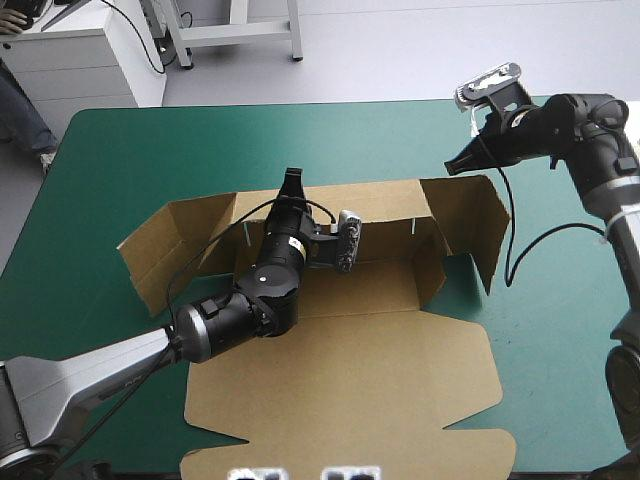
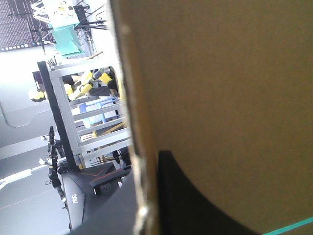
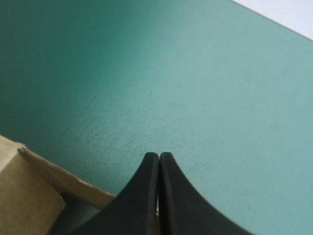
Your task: Fold the box
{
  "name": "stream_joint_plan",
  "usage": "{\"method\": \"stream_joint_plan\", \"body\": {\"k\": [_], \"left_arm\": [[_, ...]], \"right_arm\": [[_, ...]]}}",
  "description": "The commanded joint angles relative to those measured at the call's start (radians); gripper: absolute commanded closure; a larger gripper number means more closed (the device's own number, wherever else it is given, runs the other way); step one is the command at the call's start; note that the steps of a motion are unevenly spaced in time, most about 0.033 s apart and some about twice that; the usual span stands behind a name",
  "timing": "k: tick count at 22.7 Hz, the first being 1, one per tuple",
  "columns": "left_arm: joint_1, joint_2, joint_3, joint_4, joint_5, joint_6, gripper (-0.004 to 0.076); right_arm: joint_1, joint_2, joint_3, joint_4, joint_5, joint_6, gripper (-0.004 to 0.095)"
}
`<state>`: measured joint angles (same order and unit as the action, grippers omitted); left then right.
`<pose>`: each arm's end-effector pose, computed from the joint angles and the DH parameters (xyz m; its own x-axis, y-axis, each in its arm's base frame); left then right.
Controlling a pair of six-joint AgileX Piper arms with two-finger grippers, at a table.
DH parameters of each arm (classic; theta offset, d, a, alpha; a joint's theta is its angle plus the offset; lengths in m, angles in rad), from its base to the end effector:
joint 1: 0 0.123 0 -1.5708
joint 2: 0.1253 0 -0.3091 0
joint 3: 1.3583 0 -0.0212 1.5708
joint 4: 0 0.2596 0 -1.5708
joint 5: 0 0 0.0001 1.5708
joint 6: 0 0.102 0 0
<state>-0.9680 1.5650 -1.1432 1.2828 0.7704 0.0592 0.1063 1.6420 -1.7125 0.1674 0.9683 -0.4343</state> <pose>0.2554 -0.2509 0.3216 0.1801 0.9796 0.0897 0.4025 -0.1566 0.9019 0.3798 0.0546 0.4150 -0.6090 -0.3961 -0.6872 -0.4265 0.8940 -0.1374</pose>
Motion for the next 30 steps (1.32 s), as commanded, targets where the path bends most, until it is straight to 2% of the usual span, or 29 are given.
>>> {"method": "stream_joint_plan", "body": {"k": [1,5,9,14,20,25,30], "left_arm": [[0.0,-0.039,-0.03,0.043,-0.001,-0.008,0.0732],[0.0,-0.039,-0.03,0.043,-0.011,-0.008,0.0732],[0.0,-0.039,-0.03,0.043,-0.026,-0.008,0.0732],[0.0,-0.039,-0.03,0.043,-0.026,-0.008,0.0732],[0.0,-0.039,-0.03,0.04,-0.026,0.007,0.0732],[0.0,-0.039,-0.03,0.036,-0.026,0.007,0.0732],[0.0,-0.039,-0.03,0.036,-0.028,0.007,0.0732]], "right_arm": [[-0.005,0.013,-0.038,0.013,-0.01,0.0,0.0922],[-0.005,0.048,-0.038,0.031,0.051,0.0,0.0922],[-0.005,0.037,-0.029,0.024,0.247,-0.016,0.0918],[-0.005,-0.064,0.046,0.047,0.266,-0.011,0.0918],[0.006,-0.155,0.259,0.122,0.202,-0.052,0.0916],[0.091,-0.261,0.423,0.12,0.01,-0.049,0.0916],[0.148,-0.292,0.483,0.119,-0.061,-0.085,0.0916]]}}
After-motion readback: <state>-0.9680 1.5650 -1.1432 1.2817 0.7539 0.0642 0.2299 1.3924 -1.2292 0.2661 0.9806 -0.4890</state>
